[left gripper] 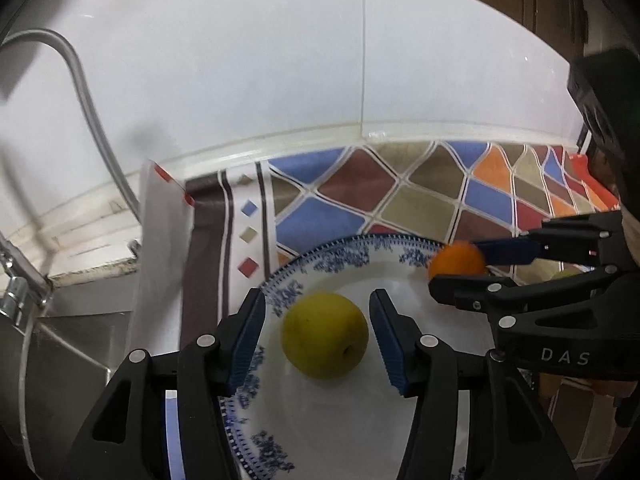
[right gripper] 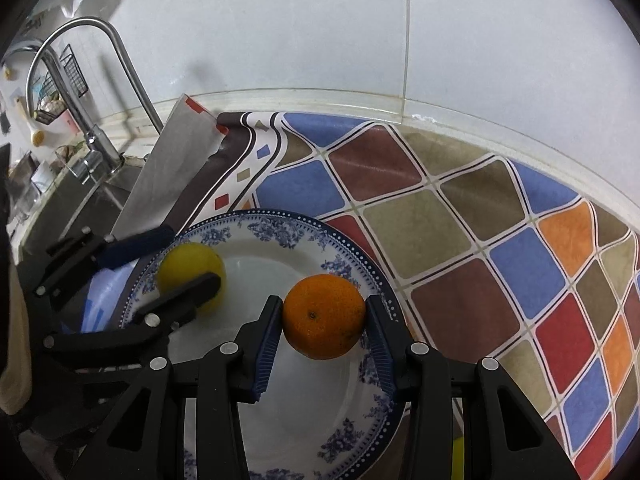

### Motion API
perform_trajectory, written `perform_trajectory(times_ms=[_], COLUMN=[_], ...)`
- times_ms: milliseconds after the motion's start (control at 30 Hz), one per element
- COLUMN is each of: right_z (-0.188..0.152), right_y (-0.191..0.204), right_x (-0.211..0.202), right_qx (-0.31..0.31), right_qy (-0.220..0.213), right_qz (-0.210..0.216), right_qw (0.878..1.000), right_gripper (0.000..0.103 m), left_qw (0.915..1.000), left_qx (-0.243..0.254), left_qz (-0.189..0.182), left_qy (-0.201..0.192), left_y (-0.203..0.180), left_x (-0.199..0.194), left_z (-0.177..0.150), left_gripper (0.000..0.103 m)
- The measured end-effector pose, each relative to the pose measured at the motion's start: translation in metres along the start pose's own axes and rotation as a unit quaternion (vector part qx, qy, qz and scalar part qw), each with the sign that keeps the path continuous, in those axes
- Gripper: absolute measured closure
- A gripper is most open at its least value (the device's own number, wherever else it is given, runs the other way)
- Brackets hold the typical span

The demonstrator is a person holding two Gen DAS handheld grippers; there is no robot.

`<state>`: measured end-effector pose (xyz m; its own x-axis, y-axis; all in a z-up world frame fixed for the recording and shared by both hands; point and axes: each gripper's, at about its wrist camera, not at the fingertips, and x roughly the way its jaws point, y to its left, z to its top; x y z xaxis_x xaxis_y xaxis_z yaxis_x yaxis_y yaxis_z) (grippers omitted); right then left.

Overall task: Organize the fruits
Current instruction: 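Carry the pear onto the plate and open the left gripper while the right gripper places the orange, then lift both grippers off the plate and move them toward the loose fruit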

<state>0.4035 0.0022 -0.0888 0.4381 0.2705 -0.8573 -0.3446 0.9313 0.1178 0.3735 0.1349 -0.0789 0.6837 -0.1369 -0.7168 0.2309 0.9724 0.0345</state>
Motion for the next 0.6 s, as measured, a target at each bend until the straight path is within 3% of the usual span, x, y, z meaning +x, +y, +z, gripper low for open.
perform_trajectory(times_ms=[333, 600], right_z=[-0.014, -0.042], right_y=[0.010, 0.018], right_x=[-0.059, -0.124], right_qx=[0.001, 0.006], right_qy=[-0.073, -0.143], right_qz=[-0.028, -0.062], right_qw=[0.997, 0.988], right_gripper=[0.054, 0.038], left_qw=[0.9981, 0.9939], left_qx=[-0.002, -0.010], left_qz=[0.013, 0.017], left_qy=[-0.061, -0.109], left_y=[-0.009, -0.024], left_x=[-0.067, -0.122], left_z=[-0.004, -0.013], left_gripper=[0.037, 0.020])
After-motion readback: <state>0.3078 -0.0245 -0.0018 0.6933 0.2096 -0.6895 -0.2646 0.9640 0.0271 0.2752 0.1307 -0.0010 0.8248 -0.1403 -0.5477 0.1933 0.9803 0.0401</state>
